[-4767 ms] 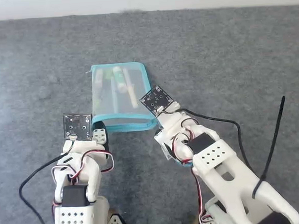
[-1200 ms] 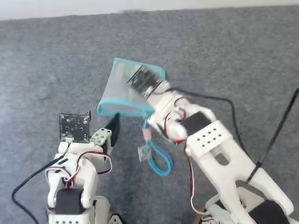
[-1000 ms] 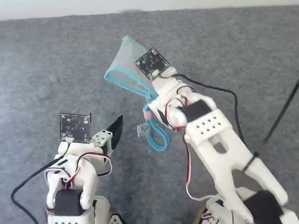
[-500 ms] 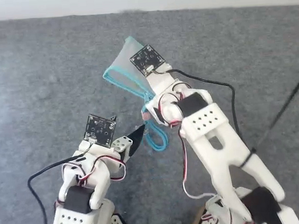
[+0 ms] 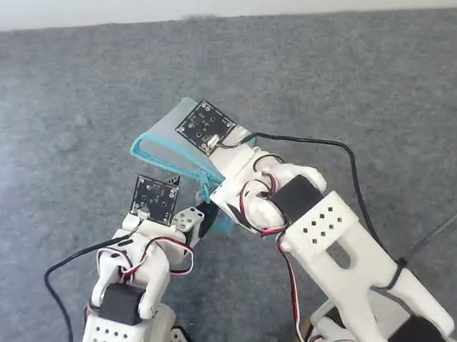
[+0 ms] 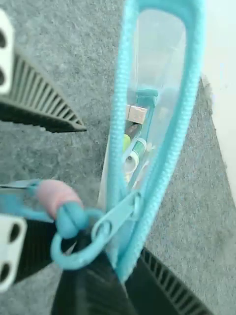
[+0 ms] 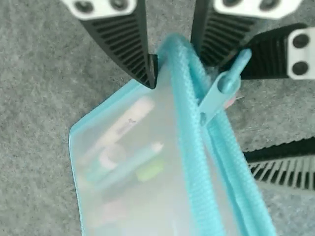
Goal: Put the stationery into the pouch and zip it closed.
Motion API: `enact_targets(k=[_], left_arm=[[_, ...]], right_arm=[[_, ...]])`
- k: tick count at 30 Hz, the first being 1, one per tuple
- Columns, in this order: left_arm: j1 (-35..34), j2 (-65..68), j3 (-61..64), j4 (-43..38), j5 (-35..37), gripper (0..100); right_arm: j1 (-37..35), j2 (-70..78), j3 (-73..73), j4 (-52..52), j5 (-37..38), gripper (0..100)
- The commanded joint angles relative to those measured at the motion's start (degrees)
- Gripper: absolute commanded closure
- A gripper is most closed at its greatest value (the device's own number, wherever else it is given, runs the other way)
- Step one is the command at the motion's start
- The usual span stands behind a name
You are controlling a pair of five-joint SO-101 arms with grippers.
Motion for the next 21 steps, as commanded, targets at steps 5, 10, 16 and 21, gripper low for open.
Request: enact_targets(k=[5,10,16,21], left_arm=[[-1.05,-0.18,1.98,-6.15,-0.53,74],[1.14,-0.62,1.71,-2.64,-0.62,73],[-0.35,-0.62,-0.22,1.05,-1.05,73],[-0.18,-0.62,-0.48,0.70,-0.97,73]], right_arm=[[-0.75,-3.21,-0.09,0.57,-0.35,99.1],[-0.40,-2.59,1.05,-1.10,-0.35,99.1],[2.24,-2.77,1.41,-1.80,-0.79,99.1],[4.53,-3.03,1.49,-1.36,-0.70,99.1]])
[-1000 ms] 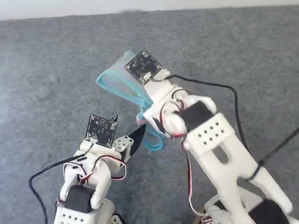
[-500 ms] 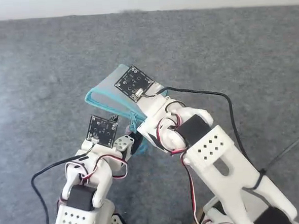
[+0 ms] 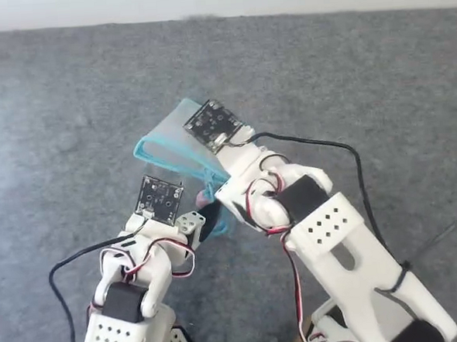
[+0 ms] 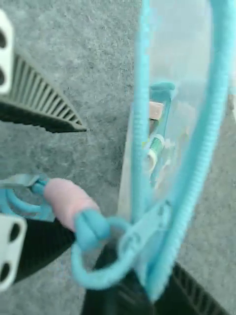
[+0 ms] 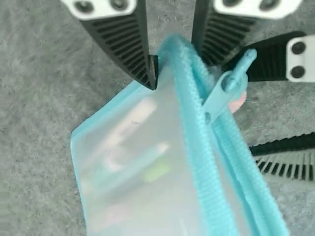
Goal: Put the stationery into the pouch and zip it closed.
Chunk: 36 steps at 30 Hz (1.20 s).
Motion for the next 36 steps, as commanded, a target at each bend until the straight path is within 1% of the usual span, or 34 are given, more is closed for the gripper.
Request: enact_targets(k=[1,5,10,14,18,20,22,24,26,29,33,36], left_arm=[[-0.18,-0.70,-3.03,-0.44,-0.62,73],[-0.09,-0.70,-2.59,-2.20,-0.35,73],[-0.09,-0.70,-2.59,-2.46,-0.35,74],[-0.09,-0.70,-2.59,-3.08,-0.53,84],[-0.09,-0.70,-2.59,-3.52,-0.53,99],[-0.18,-0.70,-2.59,-3.52,-0.53,99],[-0.26,-0.70,-2.59,-3.43,-0.53,99],[-0.62,-0.70,-2.68,-3.43,-0.62,99],[-1.67,-0.70,-2.68,-3.43,-0.70,99],[-5.89,-0.70,-2.86,-3.60,-0.70,99],[-10.64,-0.35,-2.59,-5.80,-2.55,99],[-12.48,-0.44,-2.59,-5.98,-2.81,99]], right_arm=[[1.63,-1.89,-0.26,-0.57,-0.70,99.1],[-1.27,-1.80,0.97,-0.92,-0.88,99.1],[-4.18,-1.45,1.85,-1.54,-0.88,99.1],[-4.26,-1.45,1.85,-1.54,-0.88,99.1],[-4.09,-1.36,1.85,-1.54,-0.88,99.1],[-3.82,-1.36,1.85,-1.54,-0.62,99.1],[-1.98,-1.36,1.85,-1.98,-0.35,99.1],[1.89,-1.27,2.90,-3.38,-0.09,99.1],[5.85,-1.27,5.63,-5.23,2.99,99.1],[10.51,-1.27,10.73,-8.66,7.65,99.1],[12.97,-1.36,13.27,-9.98,11.34,99.1],[14.73,-1.36,13.63,-9.98,11.78,99.1]])
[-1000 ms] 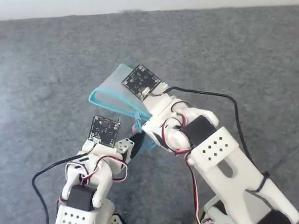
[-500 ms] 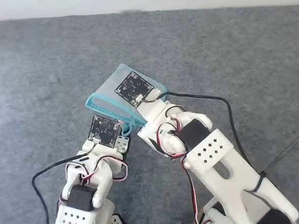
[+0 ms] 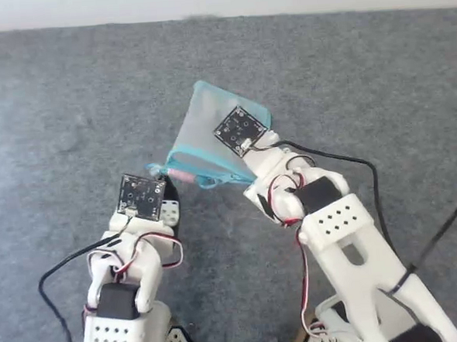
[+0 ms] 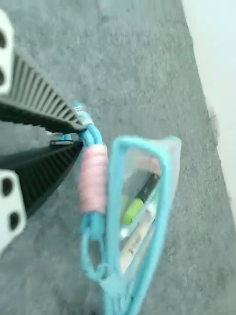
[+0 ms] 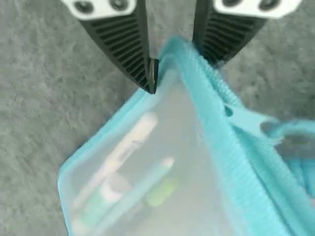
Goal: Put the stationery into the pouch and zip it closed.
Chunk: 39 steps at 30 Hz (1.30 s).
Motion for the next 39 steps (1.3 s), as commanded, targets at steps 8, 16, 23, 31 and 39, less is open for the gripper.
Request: enact_targets(k=[8,16,23,31,39], left_arm=[[-4.84,-0.53,-2.59,-1.67,-0.79,99],[11.34,-0.70,-5.23,7.82,-3.69,74],[11.96,-0.70,-6.99,8.35,-3.60,72],[11.60,-0.70,-6.46,5.89,-3.52,72],[7.91,-0.35,-2.51,-0.70,-3.52,79]], right_arm=[[7.87,-0.75,1.58,-0.48,2.81,99.2],[-0.13,-0.84,-8.62,6.29,-1.14,99.2],[-6.46,-0.75,-19.08,16.84,-5.36,99.2],[-9.63,-1.36,-18.99,19.38,-6.07,99.2],[-9.71,-1.45,-19.25,21.41,-6.07,99.2]])
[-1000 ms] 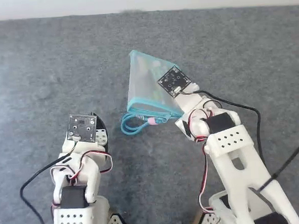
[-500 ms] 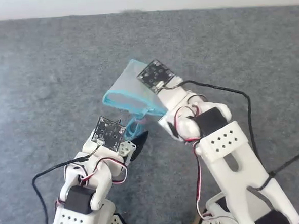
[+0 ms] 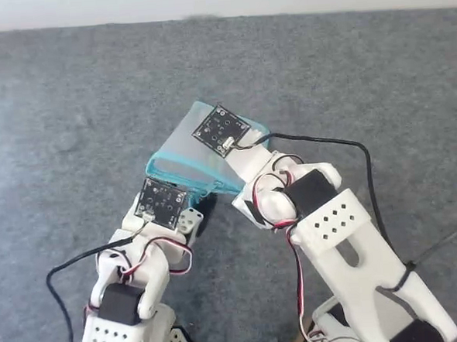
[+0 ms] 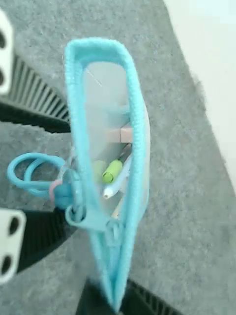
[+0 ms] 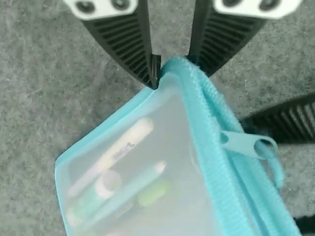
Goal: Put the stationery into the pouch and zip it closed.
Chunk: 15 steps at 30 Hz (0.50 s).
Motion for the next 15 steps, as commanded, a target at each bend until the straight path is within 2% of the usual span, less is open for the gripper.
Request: enact_targets(k=[1,6,11,15], left_arm=[[-0.70,-0.26,0.22,-3.34,-0.70,79],[1.32,-0.35,0.66,-3.43,-0.70,81],[0.35,-0.53,0.48,-3.43,-0.70,100],[-2.64,-0.62,0.22,-3.43,-0.70,99]], right_arm=[[-0.92,-1.80,-3.87,0.84,-0.88,99.2],[-1.10,-1.71,-3.60,0.66,-0.62,99.2],[-0.75,-1.71,-1.85,-0.40,-0.44,99.2],[0.84,-1.19,-0.18,-1.45,0.97,99.2]])
